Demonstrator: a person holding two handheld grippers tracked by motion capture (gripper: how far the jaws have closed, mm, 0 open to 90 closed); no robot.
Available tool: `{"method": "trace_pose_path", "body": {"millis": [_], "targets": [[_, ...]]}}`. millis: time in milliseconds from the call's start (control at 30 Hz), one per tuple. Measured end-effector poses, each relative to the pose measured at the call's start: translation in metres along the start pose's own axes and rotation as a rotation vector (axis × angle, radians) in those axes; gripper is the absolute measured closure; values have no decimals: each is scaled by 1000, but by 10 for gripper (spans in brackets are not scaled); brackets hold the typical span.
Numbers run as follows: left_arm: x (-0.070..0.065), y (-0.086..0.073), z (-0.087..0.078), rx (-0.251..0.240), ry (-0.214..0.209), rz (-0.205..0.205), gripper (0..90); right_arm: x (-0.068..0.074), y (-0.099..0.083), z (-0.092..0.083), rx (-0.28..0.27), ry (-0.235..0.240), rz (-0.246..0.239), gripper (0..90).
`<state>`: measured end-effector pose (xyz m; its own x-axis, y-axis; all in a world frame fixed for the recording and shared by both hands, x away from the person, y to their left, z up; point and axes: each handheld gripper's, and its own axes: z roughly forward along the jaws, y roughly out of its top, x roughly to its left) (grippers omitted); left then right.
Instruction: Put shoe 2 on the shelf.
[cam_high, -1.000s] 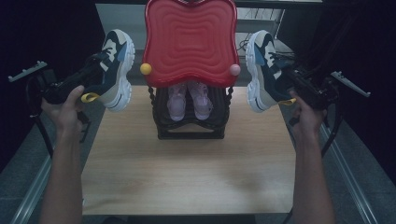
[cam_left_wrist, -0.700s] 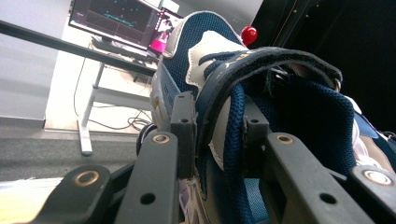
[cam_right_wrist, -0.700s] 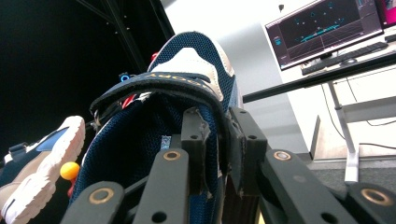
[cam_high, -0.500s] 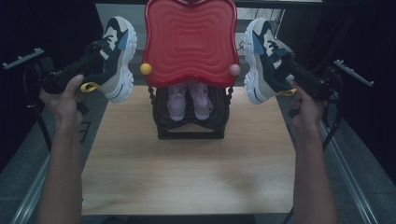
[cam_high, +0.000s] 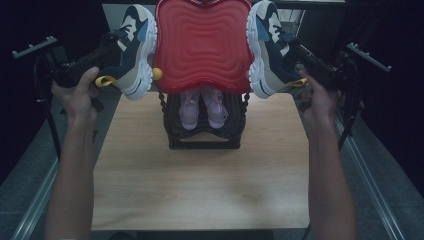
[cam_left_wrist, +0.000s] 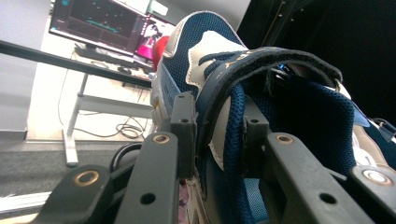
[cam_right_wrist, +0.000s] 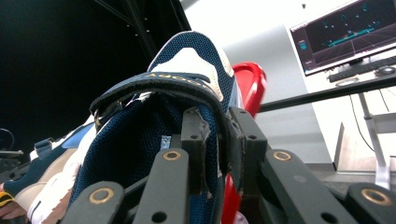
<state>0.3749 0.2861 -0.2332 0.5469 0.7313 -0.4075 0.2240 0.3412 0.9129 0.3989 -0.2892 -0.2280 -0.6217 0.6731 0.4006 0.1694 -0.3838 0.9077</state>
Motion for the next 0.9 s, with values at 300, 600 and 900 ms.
{"method": "trace_pose_path", "body": {"millis": [300,600,900], "targets": [[-12,9,21,2,-28,5,736,13,10,23,20,35,16,776],[-22,17,47,6,-43,9,736,21,16,47,43,32,12,774],[-27,22,62,9,-41,14,736,27,20,64,47,37,20,775]]}}
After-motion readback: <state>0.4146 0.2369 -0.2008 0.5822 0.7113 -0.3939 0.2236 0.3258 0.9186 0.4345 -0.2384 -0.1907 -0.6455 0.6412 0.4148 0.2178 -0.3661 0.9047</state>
